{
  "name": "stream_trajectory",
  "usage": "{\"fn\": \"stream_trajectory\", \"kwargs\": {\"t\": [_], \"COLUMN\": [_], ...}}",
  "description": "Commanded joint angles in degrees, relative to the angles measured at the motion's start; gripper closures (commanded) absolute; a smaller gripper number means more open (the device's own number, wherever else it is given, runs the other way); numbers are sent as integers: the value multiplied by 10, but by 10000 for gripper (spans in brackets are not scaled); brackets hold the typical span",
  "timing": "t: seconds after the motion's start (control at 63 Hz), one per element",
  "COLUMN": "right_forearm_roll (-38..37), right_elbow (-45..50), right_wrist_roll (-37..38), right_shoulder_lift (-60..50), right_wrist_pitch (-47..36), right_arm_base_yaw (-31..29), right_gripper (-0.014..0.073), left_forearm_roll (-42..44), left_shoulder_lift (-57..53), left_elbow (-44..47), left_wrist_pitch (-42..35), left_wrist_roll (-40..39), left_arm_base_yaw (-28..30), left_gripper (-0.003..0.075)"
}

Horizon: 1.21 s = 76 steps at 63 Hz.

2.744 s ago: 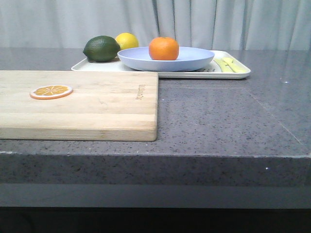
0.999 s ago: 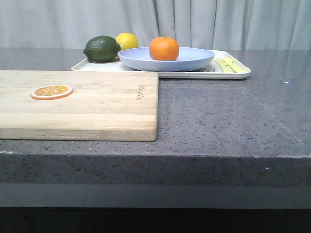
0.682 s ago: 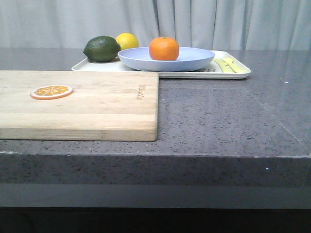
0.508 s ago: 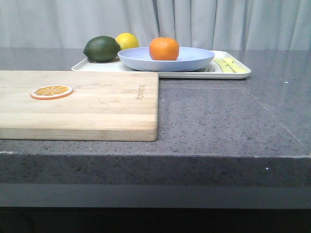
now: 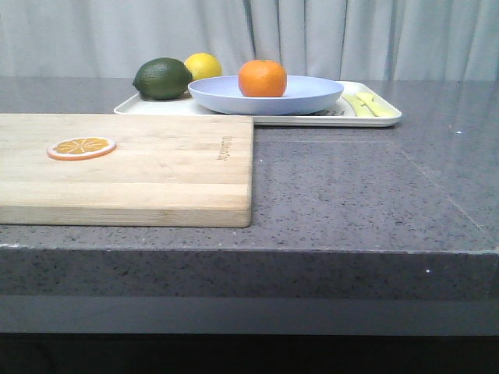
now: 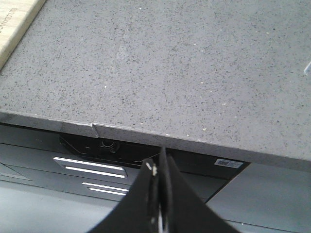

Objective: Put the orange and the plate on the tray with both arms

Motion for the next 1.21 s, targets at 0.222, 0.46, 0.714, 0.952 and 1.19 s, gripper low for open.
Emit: {"fn": "stream_trajectory", "kwargs": {"t": [0.222, 0.46, 0.714, 0.952, 1.19], "right_forearm_roll": [-5, -5, -5, -5, -5], "right_elbow": [-11, -11, -11, -11, -11], "right_wrist_roll": [0, 0, 0, 0, 0], "right_shoulder_lift": [7, 7, 7, 7, 7], "right_wrist_pitch": [-40, -40, -41, -39, -39], "right_arm_base_yaw": [-1, -1, -1, -1, -1], "right_gripper": [712, 712, 712, 712, 712], "left_forearm_roll": [-43, -43, -43, -44, -52], "left_shoulder_lift": [-176, -266, -305, -304, -304], "left_elbow": [220, 338, 388, 388, 388], "left_wrist_pitch": [-264, -368, -390, -387, -387], "left_wrist_roll": [0, 0, -6, -6, -6], "left_arm_base_yaw": [119, 148, 155, 156, 150], "left_gripper": [739, 740, 740, 740, 740]}}
